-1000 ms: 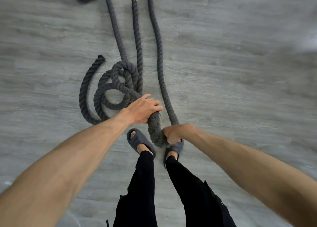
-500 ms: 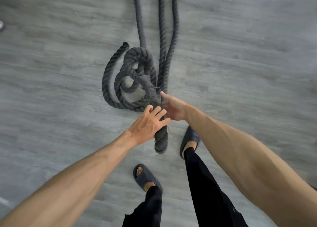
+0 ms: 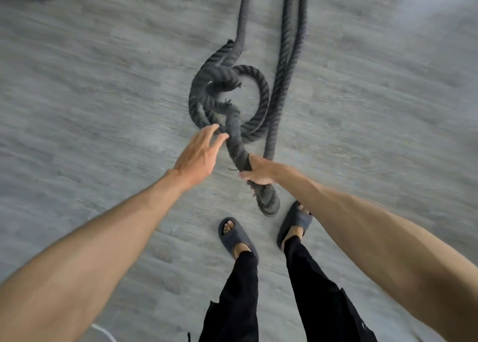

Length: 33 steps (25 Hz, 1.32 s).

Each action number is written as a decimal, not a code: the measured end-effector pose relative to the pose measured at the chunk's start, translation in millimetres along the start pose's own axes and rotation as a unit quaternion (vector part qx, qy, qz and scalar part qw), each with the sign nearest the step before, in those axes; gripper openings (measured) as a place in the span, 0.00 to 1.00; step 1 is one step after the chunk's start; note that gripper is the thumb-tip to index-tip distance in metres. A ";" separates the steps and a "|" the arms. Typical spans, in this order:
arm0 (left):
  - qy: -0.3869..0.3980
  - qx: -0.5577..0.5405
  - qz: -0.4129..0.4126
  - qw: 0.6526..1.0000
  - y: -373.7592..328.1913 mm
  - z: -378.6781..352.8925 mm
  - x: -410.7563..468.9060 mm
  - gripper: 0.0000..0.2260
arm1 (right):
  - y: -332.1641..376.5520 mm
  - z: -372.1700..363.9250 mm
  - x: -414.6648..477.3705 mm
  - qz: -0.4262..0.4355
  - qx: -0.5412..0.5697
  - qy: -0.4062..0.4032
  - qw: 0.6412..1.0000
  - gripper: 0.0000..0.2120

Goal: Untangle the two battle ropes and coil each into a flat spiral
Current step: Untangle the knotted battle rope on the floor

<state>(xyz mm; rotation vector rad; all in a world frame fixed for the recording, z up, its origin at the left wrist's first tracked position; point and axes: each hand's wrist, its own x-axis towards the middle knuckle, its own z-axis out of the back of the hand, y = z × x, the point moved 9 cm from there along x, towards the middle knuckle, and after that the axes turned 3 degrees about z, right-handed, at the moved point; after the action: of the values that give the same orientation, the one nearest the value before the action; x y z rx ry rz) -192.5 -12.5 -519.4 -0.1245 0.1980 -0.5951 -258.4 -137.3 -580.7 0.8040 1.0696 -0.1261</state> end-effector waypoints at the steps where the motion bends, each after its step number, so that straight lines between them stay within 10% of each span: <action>1: 0.040 0.028 -0.012 0.999 2.5 -8.0 10.4 0.34 | 6.2 -12.4 -7.2 0.019 -0.089 0.016 0.996 0.21; 6: 0.301 0.125 -0.097 0.940 -13.4 -85.4 -3.0 0.26 | -3.7 -48.0 -38.5 0.045 -0.260 0.053 0.963 0.20; 13: 0.207 0.036 -0.004 0.978 -33.0 -81.3 -41.3 0.19 | -53.3 -52.7 -26.6 -0.054 -0.262 0.100 0.958 0.18; 18: 0.124 -0.027 0.089 0.988 -57.6 -75.0 -90.3 0.19 | -41.0 -23.5 -8.6 -0.092 0.255 -0.004 0.963 0.23; 22: 0.097 -0.091 0.127 0.983 -97.8 -69.9 -95.4 0.24 | -15.9 -53.2 13.6 -0.087 0.244 0.050 0.965 0.35; 29: 0.067 -0.178 0.063 0.980 -159.3 -73.8 -102.8 0.18 | -9.0 -87.7 40.4 -0.140 0.385 0.084 0.908 0.09; 33: 0.021 -0.214 -0.043 0.976 -161.3 -65.8 -123.3 0.15 | -30.0 -59.5 46.6 -0.132 0.264 0.020 0.955 0.18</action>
<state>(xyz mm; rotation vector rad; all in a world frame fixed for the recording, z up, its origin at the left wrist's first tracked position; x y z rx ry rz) -394.5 -79.0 -537.2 -0.5405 0.3623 -0.6347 -292.4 -107.7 -648.4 1.1403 1.1970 -0.6469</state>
